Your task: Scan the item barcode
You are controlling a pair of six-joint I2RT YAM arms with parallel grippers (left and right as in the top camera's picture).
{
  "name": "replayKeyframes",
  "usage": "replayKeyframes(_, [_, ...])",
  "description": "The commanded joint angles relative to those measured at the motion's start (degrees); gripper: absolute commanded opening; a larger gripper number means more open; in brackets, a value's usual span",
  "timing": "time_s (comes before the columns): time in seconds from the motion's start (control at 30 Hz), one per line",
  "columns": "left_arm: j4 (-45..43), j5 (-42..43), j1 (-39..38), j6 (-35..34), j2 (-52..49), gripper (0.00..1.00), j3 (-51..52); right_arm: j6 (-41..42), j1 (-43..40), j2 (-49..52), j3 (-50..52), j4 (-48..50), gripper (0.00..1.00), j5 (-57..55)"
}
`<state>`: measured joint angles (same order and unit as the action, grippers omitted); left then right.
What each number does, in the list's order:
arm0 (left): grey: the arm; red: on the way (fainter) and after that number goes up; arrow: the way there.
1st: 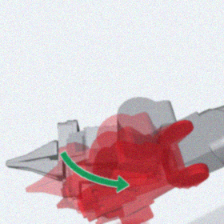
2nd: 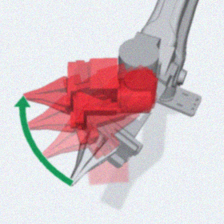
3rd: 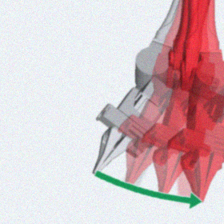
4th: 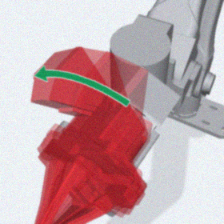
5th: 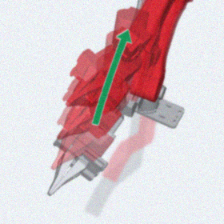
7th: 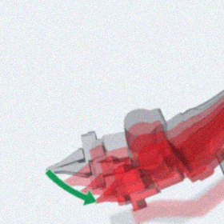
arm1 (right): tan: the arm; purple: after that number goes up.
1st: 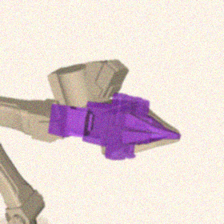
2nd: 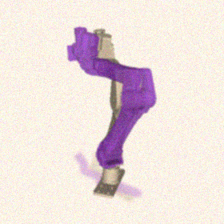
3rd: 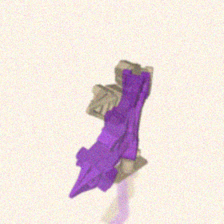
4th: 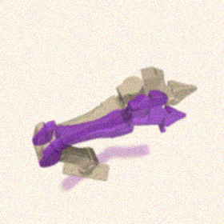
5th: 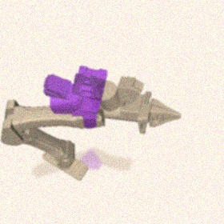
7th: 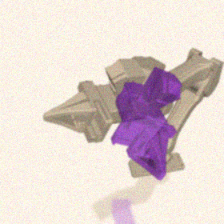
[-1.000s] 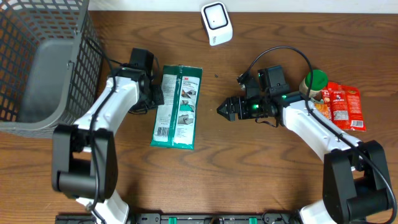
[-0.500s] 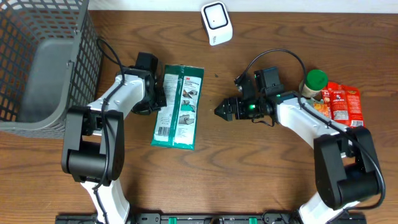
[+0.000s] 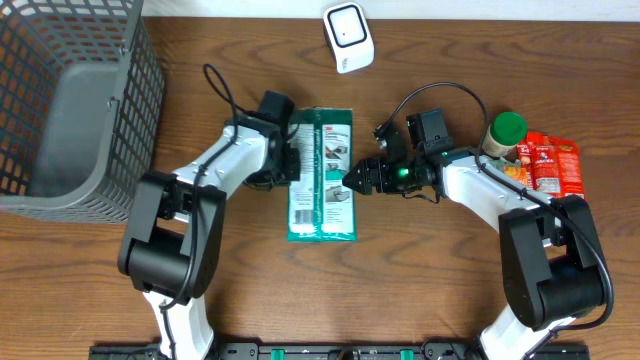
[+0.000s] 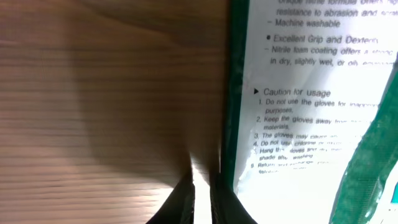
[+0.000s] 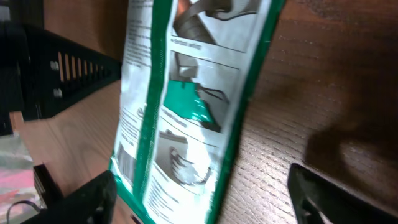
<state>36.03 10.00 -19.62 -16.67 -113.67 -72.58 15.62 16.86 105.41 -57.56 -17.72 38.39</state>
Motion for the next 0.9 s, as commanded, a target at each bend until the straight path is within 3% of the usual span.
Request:
replayKeyframes(0.0, [-0.2, 0.8, -1.8, 0.3, -3.5, 0.15, 1.1, 0.7, 0.7, 0.7, -0.5, 0.2, 0.80, 0.9])
replayKeyframes(0.4, [-1.3, 0.8, -2.9, 0.3, -3.5, 0.16, 1.1, 4.0, 0.9, 4.4, 0.2, 2.0, 0.74, 1.2])
replayKeyframes(0.73, [-1.9, 0.8, -2.9, 0.1, -3.6, 0.16, 1.1, 5.7, 3.0, 12.5, 0.2, 10.8, 0.47, 12.3])
replayKeyframes(0.87, [-1.9, 0.8, -2.9, 0.1, -3.6, 0.17, 1.1, 5.6, 3.8, 12.6, 0.2, 13.0, 0.43, 13.1])
